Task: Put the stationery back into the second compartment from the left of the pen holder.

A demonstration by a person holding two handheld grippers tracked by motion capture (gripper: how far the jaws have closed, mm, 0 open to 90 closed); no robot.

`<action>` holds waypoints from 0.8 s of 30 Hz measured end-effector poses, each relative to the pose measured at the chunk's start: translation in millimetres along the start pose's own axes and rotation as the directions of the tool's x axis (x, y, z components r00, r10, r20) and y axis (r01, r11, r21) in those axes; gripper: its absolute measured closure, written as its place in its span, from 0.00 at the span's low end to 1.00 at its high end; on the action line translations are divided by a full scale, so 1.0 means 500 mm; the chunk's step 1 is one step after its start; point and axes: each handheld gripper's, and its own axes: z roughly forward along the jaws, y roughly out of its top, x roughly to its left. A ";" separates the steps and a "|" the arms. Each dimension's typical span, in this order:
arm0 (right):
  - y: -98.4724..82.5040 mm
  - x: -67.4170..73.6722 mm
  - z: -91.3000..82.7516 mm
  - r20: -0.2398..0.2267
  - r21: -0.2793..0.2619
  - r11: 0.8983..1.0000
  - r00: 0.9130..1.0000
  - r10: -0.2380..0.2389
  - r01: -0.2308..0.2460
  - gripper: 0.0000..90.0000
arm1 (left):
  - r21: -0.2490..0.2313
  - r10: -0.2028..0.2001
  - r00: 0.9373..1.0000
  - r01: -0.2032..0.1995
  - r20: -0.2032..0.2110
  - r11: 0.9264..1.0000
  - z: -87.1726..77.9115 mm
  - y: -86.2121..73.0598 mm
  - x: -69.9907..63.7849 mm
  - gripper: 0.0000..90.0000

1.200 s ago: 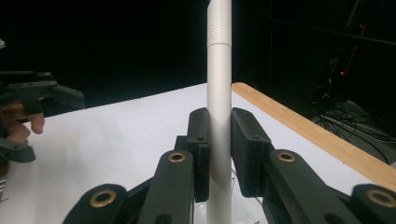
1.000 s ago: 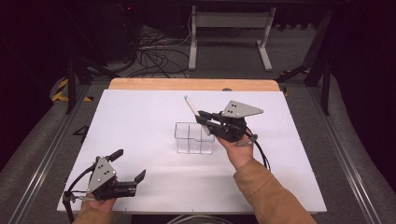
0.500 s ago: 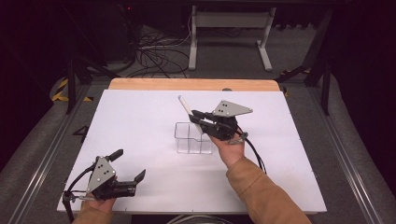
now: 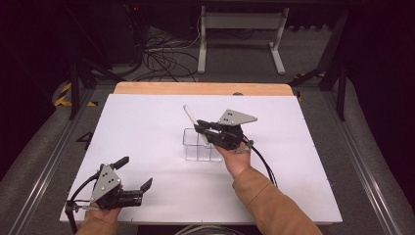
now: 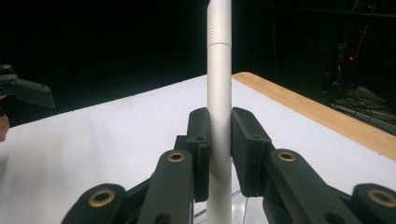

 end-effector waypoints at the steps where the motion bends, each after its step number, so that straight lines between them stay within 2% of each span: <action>1: -0.003 0.000 0.001 -0.004 -0.001 1.000 1.000 0.003 -0.003 0.87 | 0.000 0.001 1.000 -0.001 0.000 1.000 0.000 0.000 0.000 0.04; 9: -0.019 0.000 0.006 0.007 0.016 1.000 1.000 -0.001 0.001 0.87 | 0.000 -0.005 1.000 0.005 0.003 1.000 0.000 0.000 0.000 0.04; 24: -0.046 -0.004 -0.001 0.019 0.053 0.998 1.000 0.020 -0.021 0.86 | -0.001 -0.005 1.000 0.005 0.003 1.000 0.001 0.000 0.000 0.04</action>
